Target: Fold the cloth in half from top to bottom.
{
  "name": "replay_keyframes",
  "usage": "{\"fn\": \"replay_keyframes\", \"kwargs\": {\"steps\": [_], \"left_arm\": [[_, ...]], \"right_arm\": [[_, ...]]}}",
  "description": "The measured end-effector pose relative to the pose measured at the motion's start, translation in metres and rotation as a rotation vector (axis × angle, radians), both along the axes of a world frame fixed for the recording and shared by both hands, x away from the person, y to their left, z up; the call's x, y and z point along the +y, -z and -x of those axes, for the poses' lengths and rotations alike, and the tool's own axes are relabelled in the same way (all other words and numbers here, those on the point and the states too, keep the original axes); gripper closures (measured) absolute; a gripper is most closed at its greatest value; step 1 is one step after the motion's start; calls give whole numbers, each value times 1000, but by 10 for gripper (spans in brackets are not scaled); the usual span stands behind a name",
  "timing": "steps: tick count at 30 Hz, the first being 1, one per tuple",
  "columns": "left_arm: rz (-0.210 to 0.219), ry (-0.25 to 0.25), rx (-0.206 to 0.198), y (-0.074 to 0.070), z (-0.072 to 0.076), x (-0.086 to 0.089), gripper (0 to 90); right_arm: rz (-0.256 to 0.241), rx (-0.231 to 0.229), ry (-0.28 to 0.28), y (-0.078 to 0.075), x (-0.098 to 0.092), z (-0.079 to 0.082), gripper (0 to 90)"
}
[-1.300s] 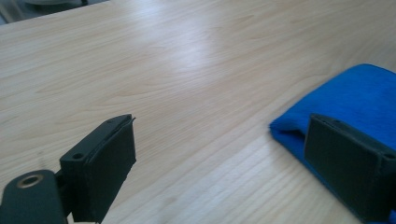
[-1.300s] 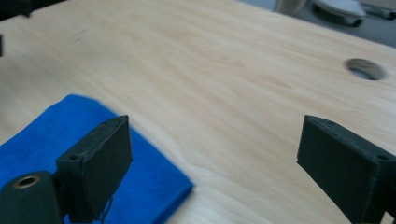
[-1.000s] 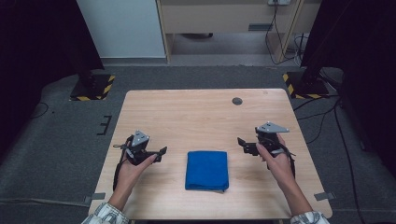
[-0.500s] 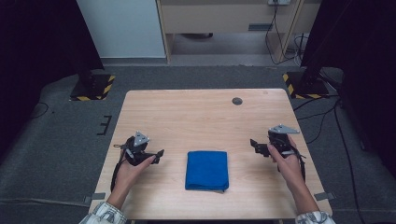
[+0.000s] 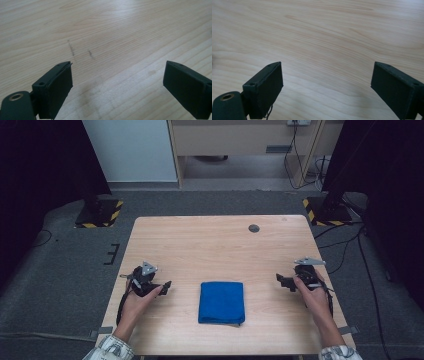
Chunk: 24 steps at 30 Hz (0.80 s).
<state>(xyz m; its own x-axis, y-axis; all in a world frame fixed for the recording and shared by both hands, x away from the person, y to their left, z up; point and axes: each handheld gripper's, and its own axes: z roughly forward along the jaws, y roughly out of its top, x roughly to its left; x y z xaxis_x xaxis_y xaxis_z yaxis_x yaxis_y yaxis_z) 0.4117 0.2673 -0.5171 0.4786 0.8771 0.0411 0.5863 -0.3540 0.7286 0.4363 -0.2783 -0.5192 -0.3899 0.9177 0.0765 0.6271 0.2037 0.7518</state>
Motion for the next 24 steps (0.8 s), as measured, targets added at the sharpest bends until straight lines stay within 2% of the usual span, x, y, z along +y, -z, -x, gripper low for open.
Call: {"fn": "replay_keyframes", "kwargs": {"steps": [2, 6, 10, 15, 18, 21, 24], "left_arm": [[8, -14, 5, 1, -1, 4, 77], [23, -45, 16, 4, -4, 12, 74], [24, -61, 43, 9, -7, 13, 73], [-13, -56, 70, 15, -8, 9, 73], [7, -50, 64, 18, -8, 9, 39], [12, -44, 53, 20, -8, 8, 8], [12, -44, 54, 20, -8, 8, 5]], "right_arm": [[-17, -6, 42, 3, -9, -1, 114], [-30, -7, 77, 5, -17, -2, 111], [-25, 7, 83, 10, -17, -4, 105], [12, 24, 84, 19, -14, -7, 84], [20, 25, 88, 19, -13, -8, 83], [91, 22, 57, 20, -4, -6, 68], [93, 23, -9, 20, 7, -1, 61]]}}
